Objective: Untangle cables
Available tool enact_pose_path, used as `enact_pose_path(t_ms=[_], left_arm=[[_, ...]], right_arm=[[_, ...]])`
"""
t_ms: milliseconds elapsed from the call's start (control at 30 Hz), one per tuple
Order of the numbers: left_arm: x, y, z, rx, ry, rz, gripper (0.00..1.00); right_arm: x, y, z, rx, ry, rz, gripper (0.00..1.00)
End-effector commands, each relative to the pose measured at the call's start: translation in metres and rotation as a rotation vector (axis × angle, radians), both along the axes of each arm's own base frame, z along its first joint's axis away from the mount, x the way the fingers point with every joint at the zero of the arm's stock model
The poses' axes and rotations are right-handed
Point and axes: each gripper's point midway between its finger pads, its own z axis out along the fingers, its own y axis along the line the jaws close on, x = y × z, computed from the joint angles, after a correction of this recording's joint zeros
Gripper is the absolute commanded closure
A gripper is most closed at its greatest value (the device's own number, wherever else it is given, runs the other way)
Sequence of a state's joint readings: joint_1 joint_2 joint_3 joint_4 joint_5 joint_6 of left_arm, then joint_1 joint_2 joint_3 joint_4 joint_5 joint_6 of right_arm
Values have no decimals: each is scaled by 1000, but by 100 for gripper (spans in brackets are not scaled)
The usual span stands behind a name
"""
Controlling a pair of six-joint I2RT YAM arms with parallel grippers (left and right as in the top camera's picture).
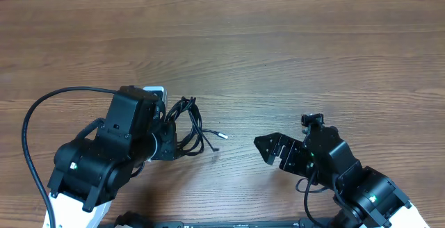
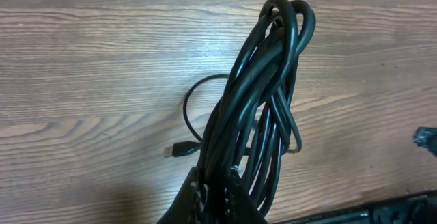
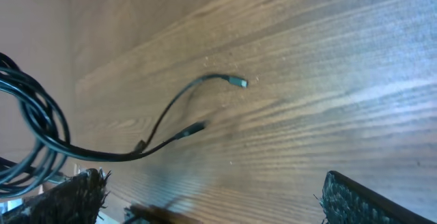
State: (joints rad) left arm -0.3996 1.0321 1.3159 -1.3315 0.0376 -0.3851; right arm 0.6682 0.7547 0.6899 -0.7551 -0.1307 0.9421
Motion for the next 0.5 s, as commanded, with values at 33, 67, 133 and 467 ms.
enact_pose_path(t_ms=[33, 67, 133, 467], left_arm=[[-2, -8, 11, -51, -19, -18, 96], [-3, -7, 10, -51, -17, -17, 96], [-4, -7, 10, -49, -14, -18, 96], [-3, -7, 8, -49, -12, -15, 96]], right_arm=[[-2, 4, 4, 11, 8, 25, 0], [-3, 5, 3, 13, 17, 32, 0], [-6, 9, 1, 20, 41, 53, 0], [-13, 15, -30, -58, 157, 119, 0]])
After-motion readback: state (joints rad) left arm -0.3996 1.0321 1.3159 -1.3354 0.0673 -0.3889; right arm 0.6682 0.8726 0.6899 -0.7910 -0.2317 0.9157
